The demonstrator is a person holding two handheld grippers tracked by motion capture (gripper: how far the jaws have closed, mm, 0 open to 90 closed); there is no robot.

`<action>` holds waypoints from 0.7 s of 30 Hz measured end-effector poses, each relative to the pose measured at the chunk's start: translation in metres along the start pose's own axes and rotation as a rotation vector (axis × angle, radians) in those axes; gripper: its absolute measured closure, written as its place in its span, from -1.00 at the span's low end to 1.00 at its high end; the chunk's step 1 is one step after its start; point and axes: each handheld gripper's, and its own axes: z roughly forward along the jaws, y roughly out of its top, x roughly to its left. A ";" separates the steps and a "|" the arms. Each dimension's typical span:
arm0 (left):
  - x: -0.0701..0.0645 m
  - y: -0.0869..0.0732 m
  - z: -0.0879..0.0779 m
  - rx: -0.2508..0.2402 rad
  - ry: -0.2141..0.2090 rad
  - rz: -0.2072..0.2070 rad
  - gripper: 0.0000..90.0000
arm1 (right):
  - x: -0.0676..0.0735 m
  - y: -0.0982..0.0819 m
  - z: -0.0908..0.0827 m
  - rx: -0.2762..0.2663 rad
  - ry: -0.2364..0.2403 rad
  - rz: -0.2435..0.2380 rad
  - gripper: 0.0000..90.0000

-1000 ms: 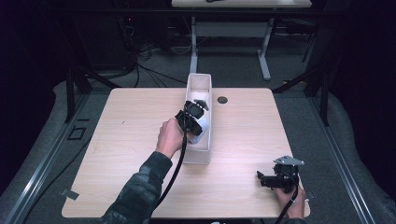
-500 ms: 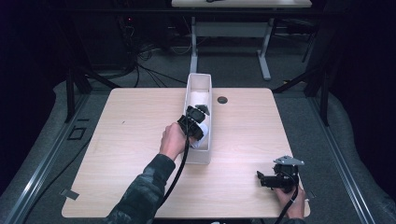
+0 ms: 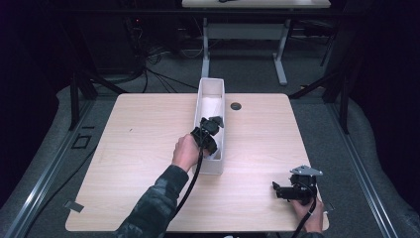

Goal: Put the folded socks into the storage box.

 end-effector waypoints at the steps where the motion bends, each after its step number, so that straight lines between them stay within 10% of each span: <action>1: -0.001 0.000 0.000 0.003 0.000 0.000 0.41 | 0.000 0.000 0.000 0.000 0.000 0.000 -0.96; 21: 0.003 -0.009 -0.022 -0.025 -0.006 0.000 -0.60 | 0.000 0.000 0.000 0.001 0.001 -0.001 -0.96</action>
